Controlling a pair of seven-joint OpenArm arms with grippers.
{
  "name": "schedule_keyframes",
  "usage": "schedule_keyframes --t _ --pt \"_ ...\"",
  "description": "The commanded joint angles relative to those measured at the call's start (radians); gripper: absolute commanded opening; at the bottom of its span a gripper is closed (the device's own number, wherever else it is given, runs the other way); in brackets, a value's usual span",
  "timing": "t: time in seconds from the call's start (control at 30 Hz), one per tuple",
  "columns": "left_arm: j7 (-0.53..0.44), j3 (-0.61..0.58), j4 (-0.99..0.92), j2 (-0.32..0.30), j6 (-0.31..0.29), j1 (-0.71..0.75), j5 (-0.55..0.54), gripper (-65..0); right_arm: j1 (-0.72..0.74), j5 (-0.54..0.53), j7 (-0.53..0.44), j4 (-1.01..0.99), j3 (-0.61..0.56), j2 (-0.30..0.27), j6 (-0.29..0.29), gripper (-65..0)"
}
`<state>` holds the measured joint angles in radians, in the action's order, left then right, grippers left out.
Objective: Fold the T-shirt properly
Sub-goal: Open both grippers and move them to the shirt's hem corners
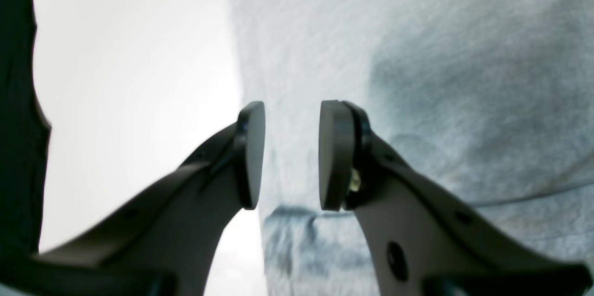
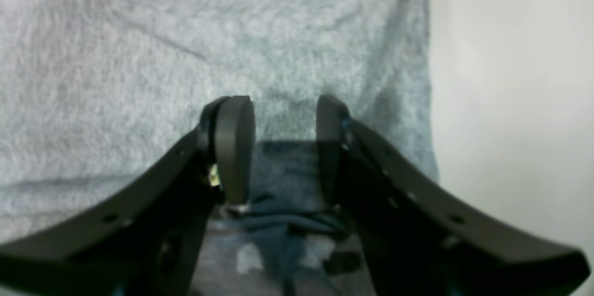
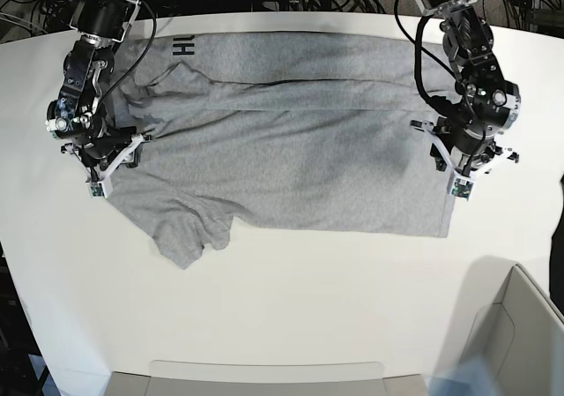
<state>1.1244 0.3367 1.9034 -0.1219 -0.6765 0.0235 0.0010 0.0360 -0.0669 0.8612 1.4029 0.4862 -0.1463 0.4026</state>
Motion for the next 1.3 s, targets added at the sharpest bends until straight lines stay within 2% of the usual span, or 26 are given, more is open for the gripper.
schedule_keyframes --t 0.0,0.1,0.2,0.27,0.33,0.5,0.63,0.8,0.97,1.13,1.27 --pt "-0.016 0.002 0.015 -0.009 0.004 -0.013 -0.002 -46.2 0.002 0.009 0.023 0.028 -0.001 -0.008 -0.001 -41.3" --pt "-0.016 0.0 0.015 -0.009 0.004 -0.013 -0.002 -46.2 0.003 0.005 0.02 0.086 -0.002 -0.006 0.002 -41.3" --pt "-0.016 0.0 0.015 -0.009 0.004 -0.013 -0.002 -46.2 0.028 -0.067 -0.053 0.132 -0.004 -0.008 0.002 -41.3" --pt "-0.013 0.0 0.015 -0.009 0.004 -0.013 -0.002 -46.2 0.068 -0.113 -0.098 0.131 -0.005 -0.017 0.002 -41.3" --pt "-0.011 0.0 0.015 -0.009 0.004 -0.013 -0.002 -46.2 0.129 -0.119 -0.096 0.086 -0.008 -0.037 0.002 -41.3" --pt "-0.011 0.002 0.015 -0.009 0.004 0.006 -0.002 -46.2 0.324 -0.129 -0.107 -0.199 -0.122 -0.132 0.002 -41.3" --pt "-0.011 0.002 0.015 -0.009 0.004 0.01 -0.002 -46.2 0.442 -0.123 -0.237 -0.425 -0.203 -0.164 0.002 -41.3" --pt "-0.011 0.002 0.015 -0.009 0.004 0.01 -0.002 -46.2 0.577 -0.123 -0.337 -0.716 -0.312 -0.186 0.005 -41.3" --pt "-0.01 0.002 0.015 -0.009 0.004 0.01 -0.002 -46.1 0.654 -0.126 -0.412 -0.92 -0.343 -0.186 0.094 -41.3" --pt "-0.01 0.002 0.015 -0.009 0.004 0.01 -0.002 -46.1 0.661 -0.123 -0.415 -0.992 -0.35 -0.181 0.132 -41.3" --pt "-0.01 -0.001 0.015 -0.009 0.004 0.003 -0.002 -45.9 0.661 -0.118 -0.412 -1.028 -0.353 -0.167 0.19 -41.3"
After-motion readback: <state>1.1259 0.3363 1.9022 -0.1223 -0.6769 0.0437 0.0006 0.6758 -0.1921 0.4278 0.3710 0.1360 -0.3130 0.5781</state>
